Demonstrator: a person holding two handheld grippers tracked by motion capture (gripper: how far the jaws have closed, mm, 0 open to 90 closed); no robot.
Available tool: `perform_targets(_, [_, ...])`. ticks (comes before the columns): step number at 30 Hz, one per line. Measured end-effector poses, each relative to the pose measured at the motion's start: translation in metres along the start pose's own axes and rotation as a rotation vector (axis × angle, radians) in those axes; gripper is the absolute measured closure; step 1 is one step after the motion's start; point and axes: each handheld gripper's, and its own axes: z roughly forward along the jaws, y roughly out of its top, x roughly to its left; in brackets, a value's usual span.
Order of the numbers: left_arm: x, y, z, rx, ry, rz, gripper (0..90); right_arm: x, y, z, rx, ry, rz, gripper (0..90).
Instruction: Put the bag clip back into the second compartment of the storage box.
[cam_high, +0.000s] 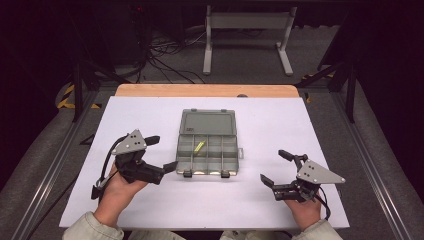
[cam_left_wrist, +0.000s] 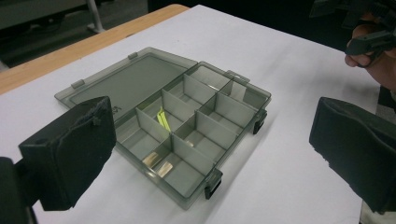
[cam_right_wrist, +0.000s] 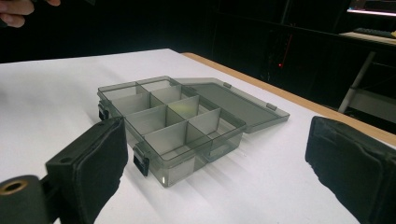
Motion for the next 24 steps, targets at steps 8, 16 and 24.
perform_targets(8, [-0.001,-0.018,-0.013,-0.075,0.021,0.044,1.2,0.0,0.0,-0.001,-0.005,-0.004,0.003,5.0])
perform_targets(16, [0.002,-0.043,-0.024,-0.155,0.051,0.05,0.5,0.0,-0.001,-0.004,-0.015,-0.01,0.008,3.6])
perform_targets(24, [0.01,-0.066,-0.028,-0.196,0.066,0.042,0.2,0.0,-0.003,-0.007,-0.025,-0.008,0.015,2.3])
